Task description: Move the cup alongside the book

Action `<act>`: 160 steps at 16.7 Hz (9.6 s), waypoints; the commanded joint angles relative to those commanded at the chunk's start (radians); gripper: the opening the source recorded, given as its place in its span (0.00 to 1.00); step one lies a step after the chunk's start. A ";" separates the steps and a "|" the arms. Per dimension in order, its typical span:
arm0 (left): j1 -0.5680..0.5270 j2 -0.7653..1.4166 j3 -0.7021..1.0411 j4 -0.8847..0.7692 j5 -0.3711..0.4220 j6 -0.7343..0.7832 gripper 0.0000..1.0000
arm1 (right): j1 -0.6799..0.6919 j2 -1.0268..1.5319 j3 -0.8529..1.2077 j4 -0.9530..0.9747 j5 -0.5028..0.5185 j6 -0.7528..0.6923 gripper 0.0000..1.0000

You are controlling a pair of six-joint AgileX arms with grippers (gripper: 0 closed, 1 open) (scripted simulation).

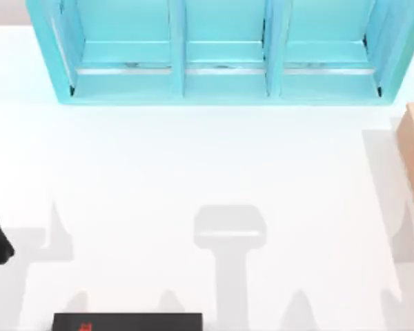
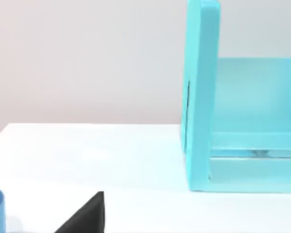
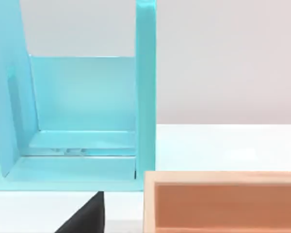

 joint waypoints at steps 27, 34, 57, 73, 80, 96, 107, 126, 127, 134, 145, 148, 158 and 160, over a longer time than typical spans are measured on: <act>0.242 1.978 1.722 -1.368 0.086 1.604 1.00 | 0.000 0.000 0.000 0.000 0.000 0.000 1.00; 0.380 2.343 2.271 -1.545 0.030 1.946 1.00 | 0.000 0.000 0.000 0.000 0.000 0.000 1.00; 0.423 2.395 1.975 -1.151 0.005 2.026 1.00 | 0.000 0.000 0.000 0.000 0.000 0.000 1.00; 0.423 2.395 1.975 -1.151 0.005 2.026 0.00 | 0.000 0.000 0.000 0.000 0.000 0.000 1.00; 0.423 2.395 1.975 -1.151 0.005 2.026 0.00 | 0.000 0.000 0.000 0.000 0.000 0.000 1.00; 0.406 2.365 2.113 -1.335 0.005 2.001 0.00 | 0.000 0.000 0.000 0.000 0.000 0.000 1.00; 0.067 1.957 1.691 -1.396 -0.002 1.183 0.00 | 0.000 0.000 0.000 0.000 0.000 0.000 1.00; -0.600 0.942 0.750 -1.372 -0.027 -0.586 0.00 | 0.000 0.000 0.000 0.000 0.000 0.000 1.00; -0.603 0.937 0.745 -1.372 -0.027 -0.592 0.00 | 0.000 0.000 0.000 0.000 0.000 0.000 1.00; -0.589 0.940 0.707 -1.332 -0.027 -0.574 0.00 | 0.000 0.000 0.000 0.000 0.000 0.000 1.00; -0.522 0.940 0.491 -1.112 -0.026 -0.512 0.00 | 0.000 0.000 0.000 0.000 0.000 0.000 1.00; -0.522 0.940 0.491 -1.112 -0.026 -0.512 0.23 | 0.000 0.000 0.000 0.000 0.000 0.000 1.00; -0.522 0.940 0.491 -1.112 -0.026 -0.512 0.98 | 0.000 0.000 0.000 0.000 0.000 0.000 1.00; -0.522 0.940 0.491 -1.112 -0.026 -0.512 1.00 | 0.000 0.000 0.000 0.000 0.000 0.000 1.00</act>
